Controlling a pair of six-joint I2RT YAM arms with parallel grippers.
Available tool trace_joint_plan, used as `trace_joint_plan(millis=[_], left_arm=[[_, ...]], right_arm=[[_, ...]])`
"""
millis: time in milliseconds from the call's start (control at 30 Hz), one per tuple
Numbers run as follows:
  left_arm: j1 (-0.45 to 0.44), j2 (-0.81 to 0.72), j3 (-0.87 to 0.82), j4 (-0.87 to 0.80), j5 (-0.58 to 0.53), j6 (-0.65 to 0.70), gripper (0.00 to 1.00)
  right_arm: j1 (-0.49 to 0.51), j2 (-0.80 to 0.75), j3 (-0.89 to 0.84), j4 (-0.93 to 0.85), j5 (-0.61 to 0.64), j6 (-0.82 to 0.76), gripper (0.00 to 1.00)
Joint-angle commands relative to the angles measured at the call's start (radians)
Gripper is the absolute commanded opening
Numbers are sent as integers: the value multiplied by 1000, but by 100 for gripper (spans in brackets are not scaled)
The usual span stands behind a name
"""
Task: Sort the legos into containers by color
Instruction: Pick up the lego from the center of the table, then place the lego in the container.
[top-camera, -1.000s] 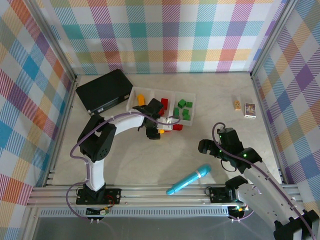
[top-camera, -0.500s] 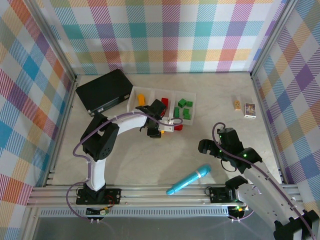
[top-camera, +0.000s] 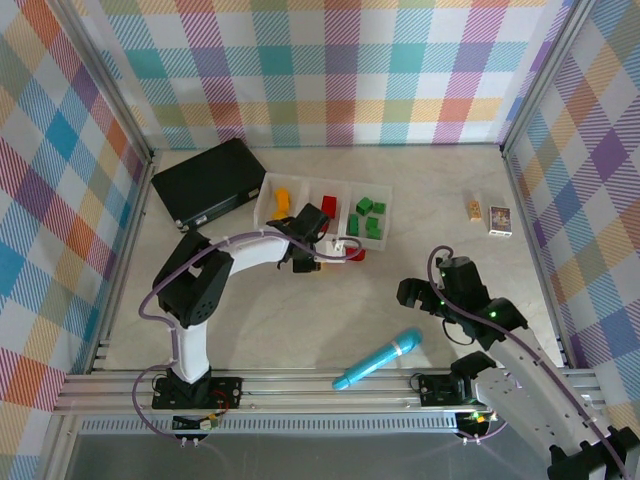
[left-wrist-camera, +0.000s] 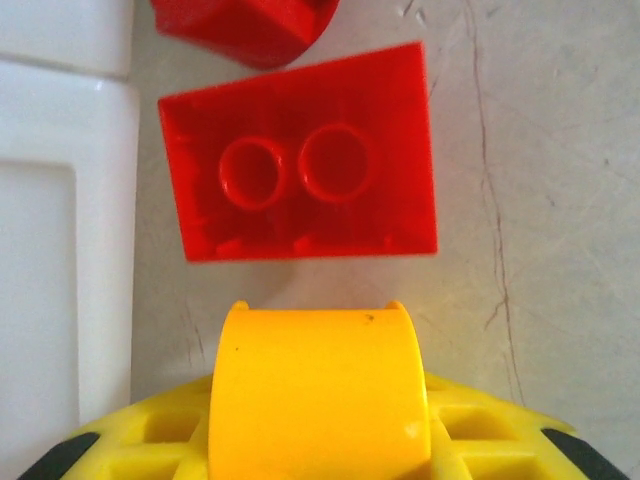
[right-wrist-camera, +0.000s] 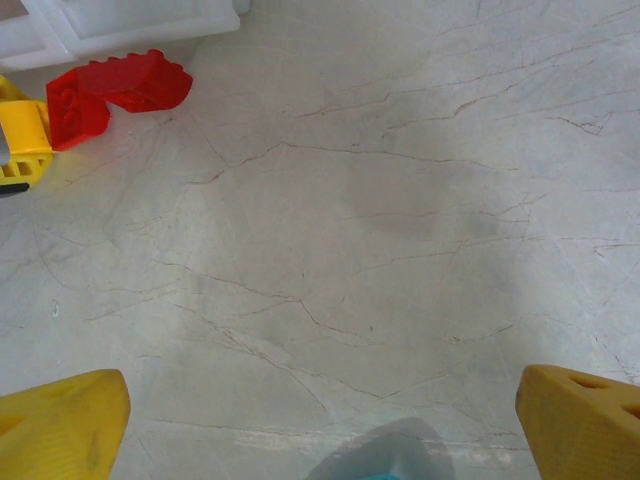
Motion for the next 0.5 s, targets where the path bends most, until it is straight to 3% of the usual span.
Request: trace_joint_plan(millis=[0, 200, 467], left_arm=[[5, -108, -27, 58, -23, -90, 2], [61, -213, -16, 141, -94, -266, 0], [190, -203, 183, 25, -118, -553, 0]], right_arm=[[-7, -17, 7, -5, 0, 2, 99], [-7, -25, 18, -14, -4, 6, 99], [-7, -32, 9, -4, -5, 5, 99]])
